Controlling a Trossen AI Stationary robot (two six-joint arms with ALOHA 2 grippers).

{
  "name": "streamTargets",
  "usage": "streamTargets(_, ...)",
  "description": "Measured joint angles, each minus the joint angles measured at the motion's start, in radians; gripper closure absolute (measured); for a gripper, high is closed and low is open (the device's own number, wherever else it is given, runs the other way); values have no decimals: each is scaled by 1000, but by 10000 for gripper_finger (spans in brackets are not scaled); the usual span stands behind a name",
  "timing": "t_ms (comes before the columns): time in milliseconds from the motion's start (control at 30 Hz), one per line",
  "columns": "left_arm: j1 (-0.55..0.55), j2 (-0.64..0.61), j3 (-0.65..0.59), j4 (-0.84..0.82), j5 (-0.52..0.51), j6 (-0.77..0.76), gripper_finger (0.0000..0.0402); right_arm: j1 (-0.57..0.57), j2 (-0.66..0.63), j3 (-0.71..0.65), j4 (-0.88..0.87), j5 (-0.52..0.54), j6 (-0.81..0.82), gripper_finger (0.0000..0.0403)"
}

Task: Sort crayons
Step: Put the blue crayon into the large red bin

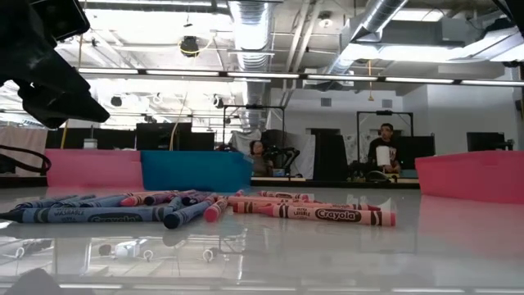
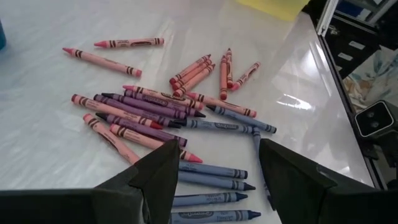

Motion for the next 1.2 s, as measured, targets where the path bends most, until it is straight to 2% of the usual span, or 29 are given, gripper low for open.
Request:
streamTargets(200, 0, 0, 0, 0, 17, 0, 191, 101, -2, 0, -81, -50, -68, 281)
streamTargets(333, 0, 0, 0, 6, 34, 1, 191, 179, -2, 0, -194, -56, -55, 281)
streamTargets(533, 0, 0, 0, 68, 84, 53, 191, 321, 0, -5, -400, -1, 112, 281)
streamTargets(667, 0, 0, 0, 136, 140, 140, 191, 427, 1, -89, -478, 68, 280, 281)
streamTargets(833, -3, 17, 32, 121, 175, 246, 191, 543, 0, -245, -455, 157, 454, 281)
streamTargets(933, -6, 53, 74, 82, 161, 315, 191, 594, 2, -345, -423, 214, 543, 281)
streamTargets(1067, -5, 131, 129, -32, 158, 334, 191, 622, 2, -466, -352, 270, 643, 281)
streamTargets(1200, -8, 222, 170, -103, 236, 365, 191, 621, 2, -550, -269, 271, 689, 281)
